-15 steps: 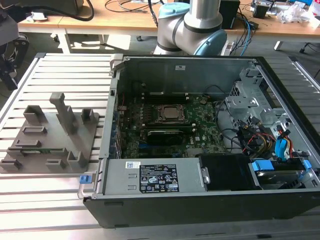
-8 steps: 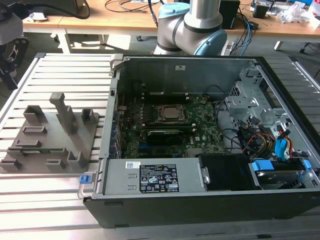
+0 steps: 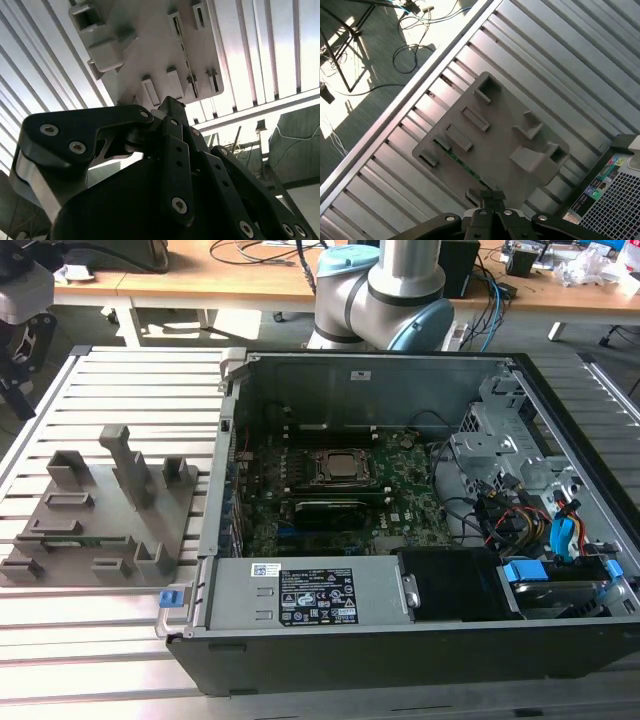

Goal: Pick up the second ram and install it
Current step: 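Pick up the second ram and move it above second insertion slot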

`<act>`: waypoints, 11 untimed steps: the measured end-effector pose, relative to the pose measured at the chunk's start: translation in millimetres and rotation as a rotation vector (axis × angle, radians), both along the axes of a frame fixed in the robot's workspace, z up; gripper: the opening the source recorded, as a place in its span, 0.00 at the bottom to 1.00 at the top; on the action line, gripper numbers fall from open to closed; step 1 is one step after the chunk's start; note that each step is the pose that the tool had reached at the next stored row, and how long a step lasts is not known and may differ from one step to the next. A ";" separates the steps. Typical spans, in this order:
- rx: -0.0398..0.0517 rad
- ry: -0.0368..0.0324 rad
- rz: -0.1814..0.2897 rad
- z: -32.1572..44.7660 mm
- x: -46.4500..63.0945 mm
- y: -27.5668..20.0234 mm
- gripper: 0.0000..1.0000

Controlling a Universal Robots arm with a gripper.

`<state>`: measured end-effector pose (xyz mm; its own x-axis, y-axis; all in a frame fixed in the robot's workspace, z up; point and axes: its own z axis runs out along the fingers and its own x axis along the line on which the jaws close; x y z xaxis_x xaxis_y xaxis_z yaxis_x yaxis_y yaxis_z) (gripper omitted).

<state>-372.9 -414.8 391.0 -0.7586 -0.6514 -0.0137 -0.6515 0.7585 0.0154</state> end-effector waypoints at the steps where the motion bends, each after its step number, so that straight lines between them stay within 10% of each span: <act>1: 0.0000 -0.0001 0.020 0.0 0.0 0.0 0.11; 11: 0.0001 -0.0001 0.190 0.0 0.0 0.0 0.11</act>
<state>-372.8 -414.8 390.9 -0.6218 -0.7831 -0.0138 -0.7832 0.6216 0.0154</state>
